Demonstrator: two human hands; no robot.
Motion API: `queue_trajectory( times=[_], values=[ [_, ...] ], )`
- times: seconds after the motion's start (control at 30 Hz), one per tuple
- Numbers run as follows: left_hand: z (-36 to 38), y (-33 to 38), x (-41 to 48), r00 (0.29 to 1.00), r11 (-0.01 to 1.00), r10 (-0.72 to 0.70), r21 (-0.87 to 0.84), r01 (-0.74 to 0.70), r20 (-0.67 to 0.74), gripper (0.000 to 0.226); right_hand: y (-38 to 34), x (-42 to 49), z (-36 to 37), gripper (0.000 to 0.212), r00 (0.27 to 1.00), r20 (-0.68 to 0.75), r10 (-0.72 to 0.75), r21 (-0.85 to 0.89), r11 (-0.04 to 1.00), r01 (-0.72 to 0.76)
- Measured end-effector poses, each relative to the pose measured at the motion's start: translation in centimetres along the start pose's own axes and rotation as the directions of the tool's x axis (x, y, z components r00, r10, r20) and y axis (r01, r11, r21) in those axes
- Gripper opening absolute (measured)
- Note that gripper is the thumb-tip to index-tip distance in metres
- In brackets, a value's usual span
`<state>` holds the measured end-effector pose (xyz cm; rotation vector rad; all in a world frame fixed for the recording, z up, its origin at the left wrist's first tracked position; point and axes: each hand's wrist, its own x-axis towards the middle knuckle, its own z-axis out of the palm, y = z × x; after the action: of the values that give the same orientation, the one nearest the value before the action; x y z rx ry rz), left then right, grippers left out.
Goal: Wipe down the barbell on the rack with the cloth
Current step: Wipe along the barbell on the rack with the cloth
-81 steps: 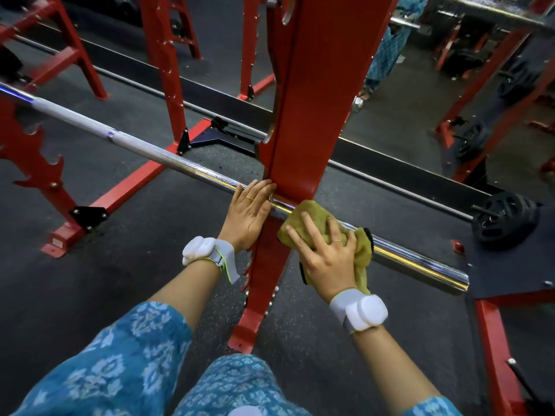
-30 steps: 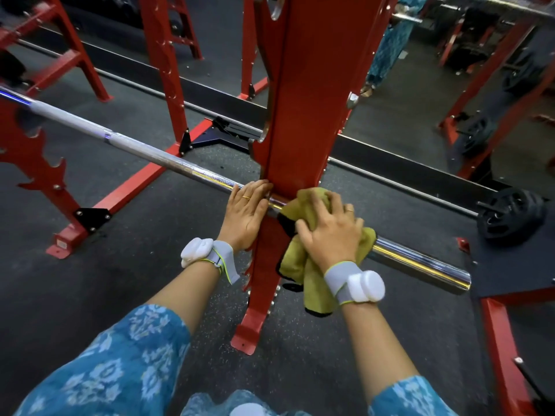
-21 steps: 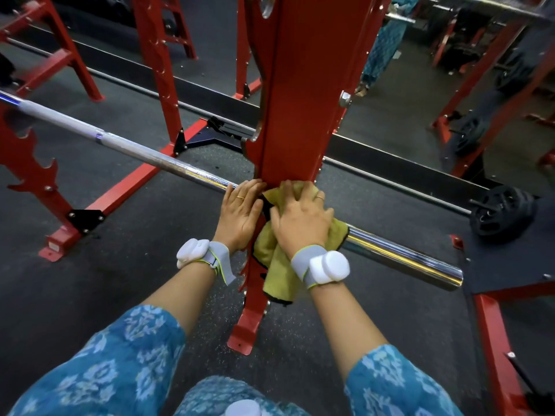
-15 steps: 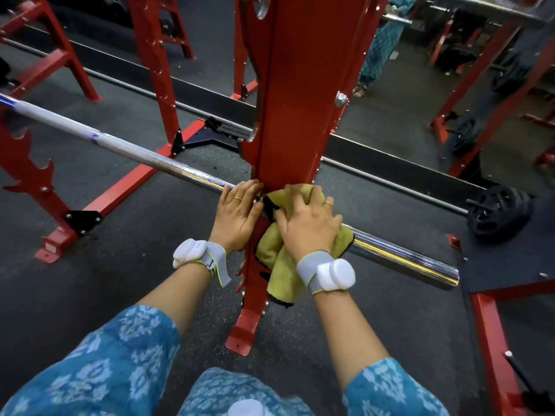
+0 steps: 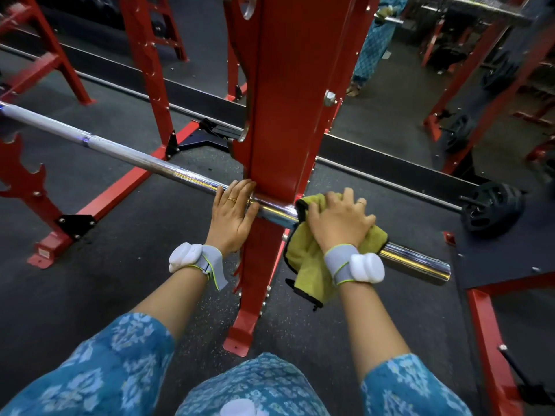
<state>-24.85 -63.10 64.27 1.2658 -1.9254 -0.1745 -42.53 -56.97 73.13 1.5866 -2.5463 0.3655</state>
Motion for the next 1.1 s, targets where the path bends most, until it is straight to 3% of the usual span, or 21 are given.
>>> queue_trajectory(
  times=[0.13, 0.27, 0.4, 0.5, 0.63, 0.73, 0.83, 1.0, 1.1],
  values=[
    [-0.1, 0.0, 0.0, 1.000, 1.000, 0.006, 0.005, -0.006, 0.012, 0.053, -0.5, -0.4, 0.3, 0.042, 0.996, 0.005, -0.094, 0.015, 0.995, 0.094],
    [-0.3, 0.0, 0.1, 0.999, 0.998, 0.031, 0.045, -0.032, 0.017, 0.056, 1.5, 0.0, 0.1, 0.041, 1.000, 0.003, -0.011, 0.067, 0.998, 0.011],
    [-0.2, 0.8, 0.4, 0.992, 0.976, 0.121, 0.189, -0.111, -0.045, 0.053, 4.2, -0.2, 0.0, 0.038, 0.995, -0.022, 0.099, 0.054, 0.994, -0.098],
    [0.3, 2.2, 0.7, 0.959, 0.950, 0.276, 0.173, -0.261, -0.066, 0.044, 4.1, -0.2, -0.2, 0.034, 0.990, -0.001, 0.139, 0.044, 0.989, -0.139],
    [2.4, 5.3, 1.8, 0.878, 0.873, 0.478, 0.102, -0.477, 0.018, 0.040, 2.2, -0.2, -0.4, 0.033, 0.999, 0.016, 0.033, 0.009, 0.999, -0.033],
    [3.4, 7.4, 3.0, 0.870, 0.873, 0.481, 0.032, -0.487, 0.106, 0.049, 2.7, -0.4, -0.4, 0.035, 1.000, 0.026, 0.007, 0.020, 1.000, -0.007],
    [4.3, 9.0, 4.2, 0.875, 0.885, 0.461, -0.003, -0.466, 0.150, 0.043, 4.5, -0.7, -0.6, 0.035, 0.999, 0.017, 0.041, 0.027, 0.999, -0.041],
    [5.7, 9.8, 4.5, 0.891, 0.919, 0.351, 0.078, -0.387, 0.289, 0.052, 7.8, -0.9, -0.6, 0.034, 0.984, -0.022, 0.175, 0.025, 0.984, -0.175],
    [5.8, 9.8, 4.4, 0.890, 0.919, 0.320, 0.122, -0.375, 0.325, 0.060, 6.9, -0.5, -0.6, 0.032, 0.984, -0.011, 0.179, -0.004, 0.984, -0.179]
  ],
)
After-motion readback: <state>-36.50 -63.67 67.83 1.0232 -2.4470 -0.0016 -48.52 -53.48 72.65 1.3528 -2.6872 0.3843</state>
